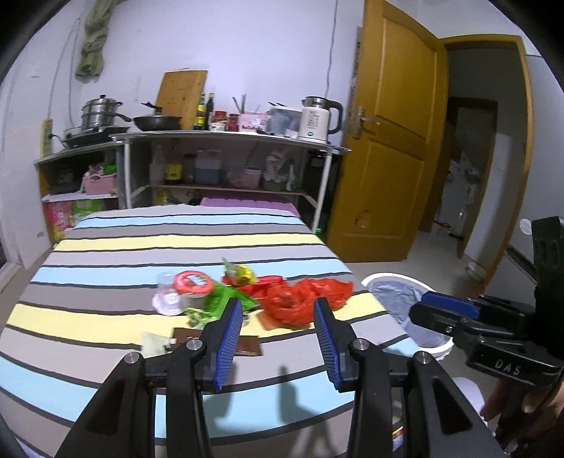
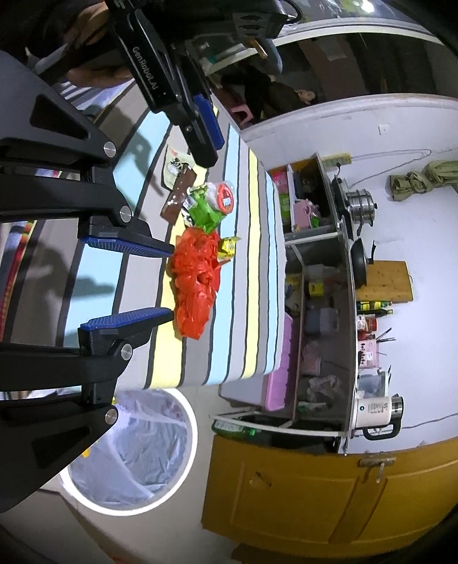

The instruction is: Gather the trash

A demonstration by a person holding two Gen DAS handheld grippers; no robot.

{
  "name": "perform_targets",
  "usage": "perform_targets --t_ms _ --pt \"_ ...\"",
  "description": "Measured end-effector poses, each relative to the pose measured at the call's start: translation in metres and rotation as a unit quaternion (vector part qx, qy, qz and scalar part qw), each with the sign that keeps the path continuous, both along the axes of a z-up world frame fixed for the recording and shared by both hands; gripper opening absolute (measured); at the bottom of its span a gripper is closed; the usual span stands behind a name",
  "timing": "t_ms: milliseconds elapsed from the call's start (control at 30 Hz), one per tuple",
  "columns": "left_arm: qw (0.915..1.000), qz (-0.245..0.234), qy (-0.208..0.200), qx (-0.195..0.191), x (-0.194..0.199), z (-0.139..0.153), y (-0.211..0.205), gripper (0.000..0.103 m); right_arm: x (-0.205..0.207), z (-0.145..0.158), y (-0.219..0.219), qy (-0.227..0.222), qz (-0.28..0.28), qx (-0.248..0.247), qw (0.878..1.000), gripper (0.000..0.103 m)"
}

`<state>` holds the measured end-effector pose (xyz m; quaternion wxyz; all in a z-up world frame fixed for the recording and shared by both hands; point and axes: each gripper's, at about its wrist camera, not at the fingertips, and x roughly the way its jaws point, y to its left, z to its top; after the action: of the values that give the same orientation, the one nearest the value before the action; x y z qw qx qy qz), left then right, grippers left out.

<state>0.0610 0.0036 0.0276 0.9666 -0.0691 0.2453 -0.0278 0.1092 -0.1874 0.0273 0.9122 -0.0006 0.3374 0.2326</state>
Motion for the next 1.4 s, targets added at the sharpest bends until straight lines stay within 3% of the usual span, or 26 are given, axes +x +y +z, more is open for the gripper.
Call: perform_targets --t_ms 200,767,933,1167,1400 --pt "0.9998 0.014 0.009 0.014 -0.002 -0.006 0.013 0.041 0.004 -0.004 0.007 0.009 0.016 0.007 1.000 0.031" --pt "0.9964 0.071 0.047 -0.004 -0.002 -0.032 0.057 0.041 0.014 -0.019 0.021 0.024 0.038 -0.002 0.999 0.031" --pt "0.9963 0.067 0.053 -0.010 0.005 -0.037 0.061 0.041 0.023 -0.022 0.026 0.021 0.037 -0.006 0.999 0.046" --pt "0.9963 0.044 0.072 -0.011 0.028 -0.046 0.056 0.042 0.040 -0.026 0.032 0.024 0.033 -0.009 0.999 0.046" --pt "0.9946 0.049 0.090 -0.017 0.052 -0.057 0.064 0.049 0.061 -0.029 0.035 0.028 0.022 -0.008 0.999 0.047"
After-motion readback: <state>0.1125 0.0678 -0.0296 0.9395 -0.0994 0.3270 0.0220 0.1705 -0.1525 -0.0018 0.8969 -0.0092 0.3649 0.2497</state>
